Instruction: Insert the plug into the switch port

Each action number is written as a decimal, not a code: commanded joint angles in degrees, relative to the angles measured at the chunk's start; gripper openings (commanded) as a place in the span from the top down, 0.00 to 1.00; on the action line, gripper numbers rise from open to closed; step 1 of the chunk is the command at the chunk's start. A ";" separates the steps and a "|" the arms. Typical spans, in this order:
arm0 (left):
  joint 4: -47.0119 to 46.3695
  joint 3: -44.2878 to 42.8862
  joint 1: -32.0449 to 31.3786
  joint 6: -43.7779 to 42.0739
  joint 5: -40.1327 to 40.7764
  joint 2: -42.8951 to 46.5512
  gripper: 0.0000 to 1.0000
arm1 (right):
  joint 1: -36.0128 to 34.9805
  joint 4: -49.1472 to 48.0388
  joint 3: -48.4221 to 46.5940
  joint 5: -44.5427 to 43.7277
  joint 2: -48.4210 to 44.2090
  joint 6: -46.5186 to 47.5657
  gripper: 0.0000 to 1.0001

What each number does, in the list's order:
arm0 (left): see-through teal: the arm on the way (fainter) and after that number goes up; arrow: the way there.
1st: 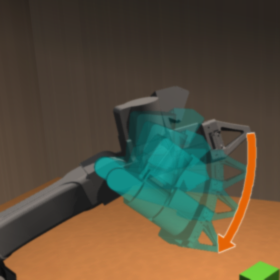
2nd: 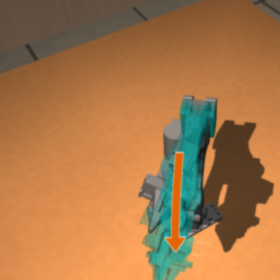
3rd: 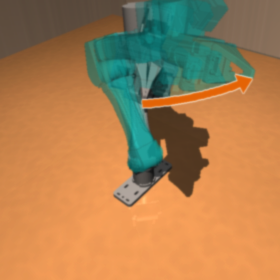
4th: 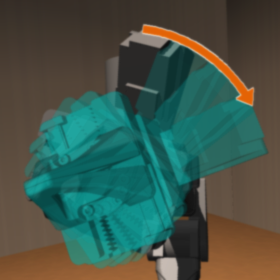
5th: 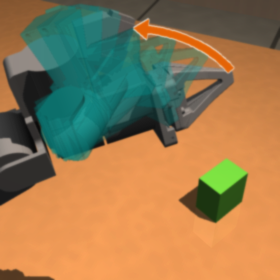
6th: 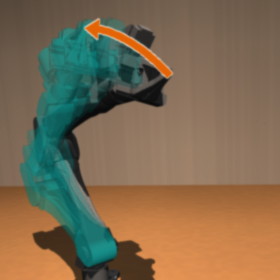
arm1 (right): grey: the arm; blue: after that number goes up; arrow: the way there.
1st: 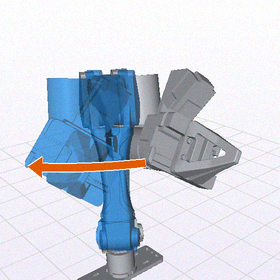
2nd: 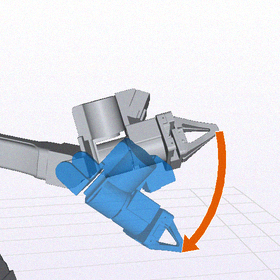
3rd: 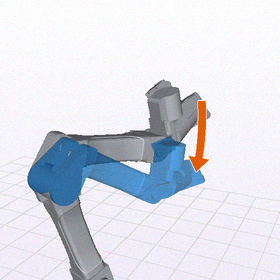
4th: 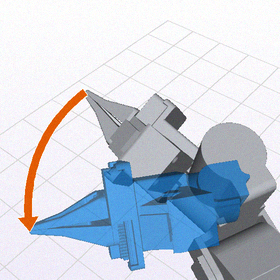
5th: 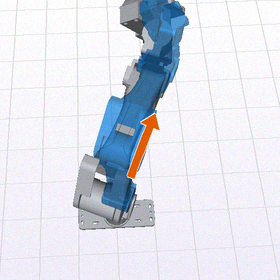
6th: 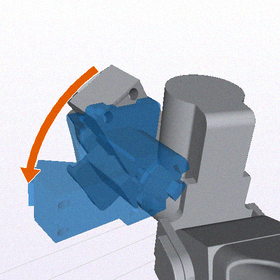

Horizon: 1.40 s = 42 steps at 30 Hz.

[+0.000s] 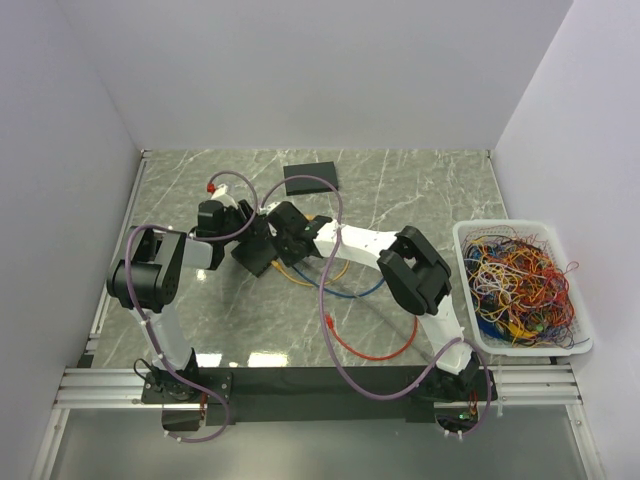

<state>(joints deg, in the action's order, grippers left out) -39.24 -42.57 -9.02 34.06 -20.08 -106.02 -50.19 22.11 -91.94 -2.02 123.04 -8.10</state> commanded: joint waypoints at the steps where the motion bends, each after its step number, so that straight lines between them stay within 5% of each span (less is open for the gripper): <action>1: 3.30 2.49 -3.11 1.79 -6.91 0.20 0.50 | 1.42 -14.37 -2.90 -1.67 -0.78 -1.04 1.00; 17: 3.12 6.53 -8.38 2.68 -5.06 0.81 0.50 | 1.94 -25.62 4.14 -2.37 -3.51 -0.34 1.00; 42: -6.29 17.43 -13.40 8.39 -2.34 -1.39 0.50 | 2.56 -36.53 0.53 -3.69 -0.79 0.54 1.00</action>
<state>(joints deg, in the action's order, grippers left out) -60.71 -28.32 -17.89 40.36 -12.25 -104.09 -47.94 4.40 -85.27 -3.55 122.65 -6.96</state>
